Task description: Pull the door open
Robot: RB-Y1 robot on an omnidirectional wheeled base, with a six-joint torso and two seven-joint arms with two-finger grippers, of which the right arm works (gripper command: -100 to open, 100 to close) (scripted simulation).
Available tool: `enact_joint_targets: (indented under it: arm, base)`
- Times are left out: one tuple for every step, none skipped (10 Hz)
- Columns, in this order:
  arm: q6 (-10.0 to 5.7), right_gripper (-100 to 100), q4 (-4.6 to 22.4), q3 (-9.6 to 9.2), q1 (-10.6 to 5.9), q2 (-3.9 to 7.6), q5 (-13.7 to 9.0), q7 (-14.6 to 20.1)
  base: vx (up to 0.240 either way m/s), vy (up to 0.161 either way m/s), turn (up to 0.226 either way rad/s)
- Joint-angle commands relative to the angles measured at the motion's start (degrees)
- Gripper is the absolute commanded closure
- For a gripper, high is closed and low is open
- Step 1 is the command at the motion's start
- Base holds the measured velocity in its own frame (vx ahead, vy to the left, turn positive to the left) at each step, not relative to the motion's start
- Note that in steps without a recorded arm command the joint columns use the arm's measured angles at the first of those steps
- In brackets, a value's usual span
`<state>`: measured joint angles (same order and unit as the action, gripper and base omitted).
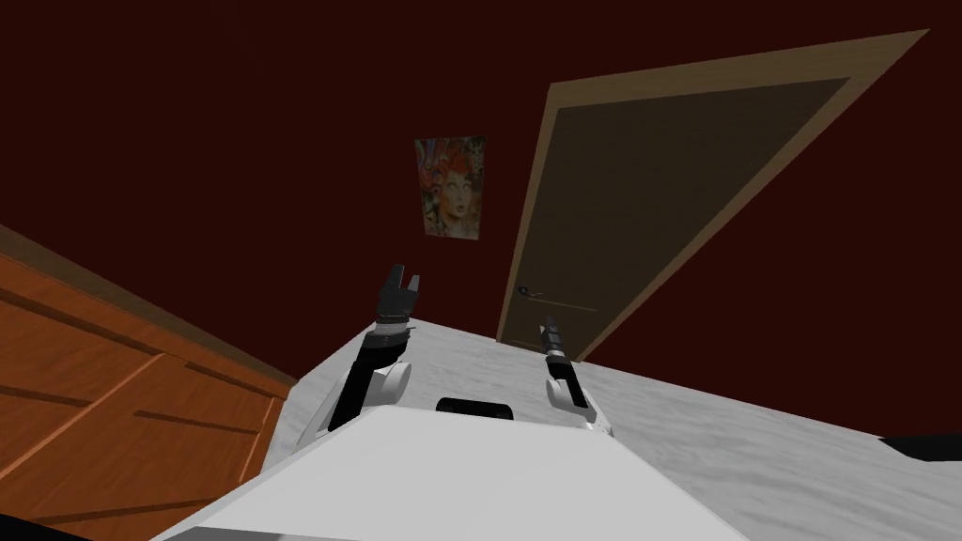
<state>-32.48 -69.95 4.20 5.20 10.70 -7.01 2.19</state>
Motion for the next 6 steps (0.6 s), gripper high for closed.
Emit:
enact_joint_targets:
  arm:
    - [-0.09,-100,1.63,0.2,-0.35,0.22,0.02,-0.17]
    - [-0.28,-100,3.83,0.45,-1.11,0.5,0.02,-0.33]
    - [-0.36,-100,4.85,0.56,-1.46,0.63,0.02,-0.41]
    - [-0.45,-100,5.88,0.68,-1.81,0.76,0.02,-0.48]
    - [-0.54,-100,6.9,0.79,-2.16,0.89,0.03,-0.56]
    - [-0.62,-100,7.88,0.9,-2.5,1.01,0.03,-0.63]
  base:
    - [0.13,-0.005,0.018]
    - [0.137,0.005,0.035]
    - [0.141,-0.009,0.024]
    - [0.122,-0.014,0.022]
    - [0.098,0.007,0.02]
    - [0.09,0.004,0.017]
